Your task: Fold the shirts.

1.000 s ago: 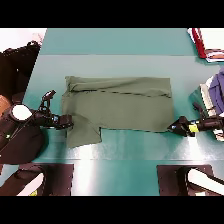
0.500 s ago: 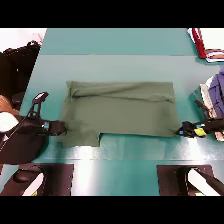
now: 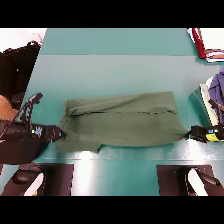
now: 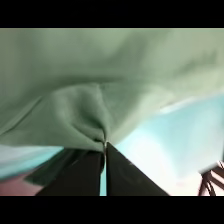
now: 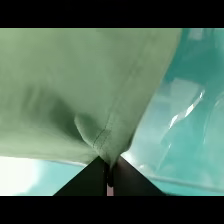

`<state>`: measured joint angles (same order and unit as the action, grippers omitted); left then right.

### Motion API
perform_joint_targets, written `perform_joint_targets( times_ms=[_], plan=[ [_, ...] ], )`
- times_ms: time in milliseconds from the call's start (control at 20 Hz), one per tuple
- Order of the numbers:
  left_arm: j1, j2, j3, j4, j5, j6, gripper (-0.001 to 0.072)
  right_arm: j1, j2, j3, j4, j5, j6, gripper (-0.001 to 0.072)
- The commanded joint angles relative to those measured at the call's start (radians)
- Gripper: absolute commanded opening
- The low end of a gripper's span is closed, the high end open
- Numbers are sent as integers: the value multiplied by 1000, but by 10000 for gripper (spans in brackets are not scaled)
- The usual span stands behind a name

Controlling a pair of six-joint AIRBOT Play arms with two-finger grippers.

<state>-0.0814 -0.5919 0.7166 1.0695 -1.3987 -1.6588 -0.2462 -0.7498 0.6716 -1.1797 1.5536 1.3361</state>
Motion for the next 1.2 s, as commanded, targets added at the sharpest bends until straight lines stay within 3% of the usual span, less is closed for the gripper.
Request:
perform_joint_targets(
  times_ms=[0, 350, 550, 600, 650, 700, 750, 950, 1000, 1050, 1100, 1150],
  plan=[
    [0, -152, 114, 66, 143, 45, 23, 84, -94, 126, 8, -58, 36, 18],
    [0, -527, 325, 84, 404, 70, 23, 138, -487, 501, 10, -159, 36, 19],
    [0, -635, 341, 82, 563, 69, 24, 138, -694, 647, 11, -185, 36, 23],
    [0, -647, 341, 82, 587, 69, 26, 138, -738, 686, 19, -197, 36, 108],
    [0, -652, 341, 82, 605, 67, 148, 138, -775, 720, 47, -201, 36, 301],
    [0, -652, 341, 82, 615, 60, 429, 128, -812, 754, 89, -200, 34, 450],
    [0, -650, 343, 82, 610, 59, 552, 114, -843, 784, 129, -195, 30, 456],
    [3, -649, 417, 94, 478, 96, 547, 48, -877, 793, 185, -139, -14, 456],
    [3, -649, 439, 94, 434, 113, 423, 25, -873, 768, 185, -125, -36, 456],
    [1, -649, 454, 89, 400, 143, 168, 2, -872, 735, 186, -111, -62, 456],
    [1, -649, 457, 78, 385, 166, 29, -23, -873, 702, 187, -105, -78, 463],
    [1, -650, 456, 61, 378, 170, 24, -49, -874, 661, 195, -106, -94, 590]
  ],
)
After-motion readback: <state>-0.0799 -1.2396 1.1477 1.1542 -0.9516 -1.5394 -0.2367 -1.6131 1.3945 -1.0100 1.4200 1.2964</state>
